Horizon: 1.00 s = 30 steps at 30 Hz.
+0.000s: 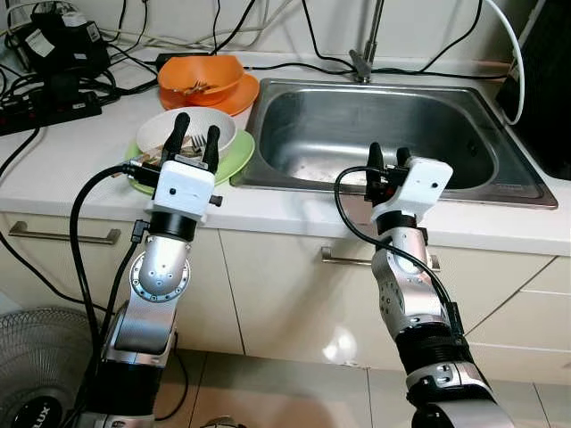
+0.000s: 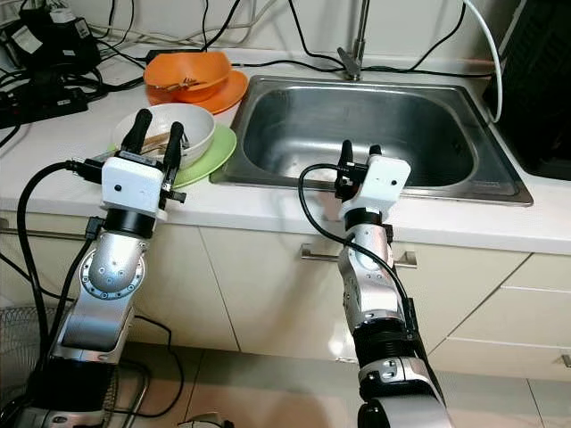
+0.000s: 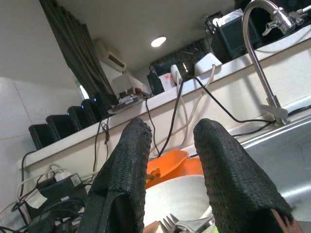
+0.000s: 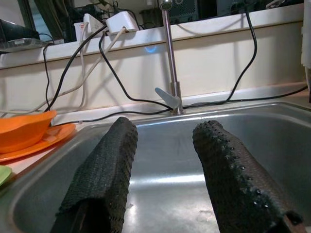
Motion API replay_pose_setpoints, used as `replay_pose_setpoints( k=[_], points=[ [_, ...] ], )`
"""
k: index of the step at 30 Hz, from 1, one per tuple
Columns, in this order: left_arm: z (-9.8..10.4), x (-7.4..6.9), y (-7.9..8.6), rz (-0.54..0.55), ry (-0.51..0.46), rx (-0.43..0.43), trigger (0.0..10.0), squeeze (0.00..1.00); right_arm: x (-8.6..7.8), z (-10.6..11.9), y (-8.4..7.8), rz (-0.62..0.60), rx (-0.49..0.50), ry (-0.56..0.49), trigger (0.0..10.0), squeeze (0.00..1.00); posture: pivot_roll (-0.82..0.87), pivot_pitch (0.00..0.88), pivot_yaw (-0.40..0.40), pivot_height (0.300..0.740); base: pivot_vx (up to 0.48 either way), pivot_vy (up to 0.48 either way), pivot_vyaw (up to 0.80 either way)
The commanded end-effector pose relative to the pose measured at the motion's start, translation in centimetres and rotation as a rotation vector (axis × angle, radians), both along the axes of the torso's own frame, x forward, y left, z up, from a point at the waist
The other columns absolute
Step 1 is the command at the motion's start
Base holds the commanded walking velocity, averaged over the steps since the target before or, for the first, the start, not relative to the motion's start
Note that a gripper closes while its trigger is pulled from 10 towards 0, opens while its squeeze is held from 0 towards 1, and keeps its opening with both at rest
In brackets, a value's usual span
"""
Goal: Kitchen organization
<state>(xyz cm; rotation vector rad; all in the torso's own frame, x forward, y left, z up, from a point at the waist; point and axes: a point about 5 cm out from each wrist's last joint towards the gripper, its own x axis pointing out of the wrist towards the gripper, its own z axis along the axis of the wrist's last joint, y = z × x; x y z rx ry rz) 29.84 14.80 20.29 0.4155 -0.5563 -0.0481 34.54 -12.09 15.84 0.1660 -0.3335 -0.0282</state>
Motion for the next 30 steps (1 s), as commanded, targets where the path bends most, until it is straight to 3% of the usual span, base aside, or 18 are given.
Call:
replay_pose_setpoints(
  k=[1,21,30],
  points=[
    [0.2,0.2,-0.4,-0.021,-0.009,0.0,10.0,0.0,0.5,0.8,0.0,0.002,-0.008,-0.025,10.0,0.0,0.2,0.0,0.021,0.74,0.0,0.0,0.0],
    [1.4,2.0,-1.7,-0.051,-0.056,-0.029,10.0,0.0,1.7,2.2,-0.2,0.014,-0.026,-0.053,10.0,0.0,0.21,0.0,-0.014,0.74,0.0,0.0,0.0],
    [1.0,2.0,-1.1,-0.035,-0.049,-0.037,10.0,0.0,1.9,2.2,0.1,0.021,-0.02,-0.054,10.0,0.0,0.21,0.0,-0.01,0.74,0.0,0.0,0.0]
  ],
)
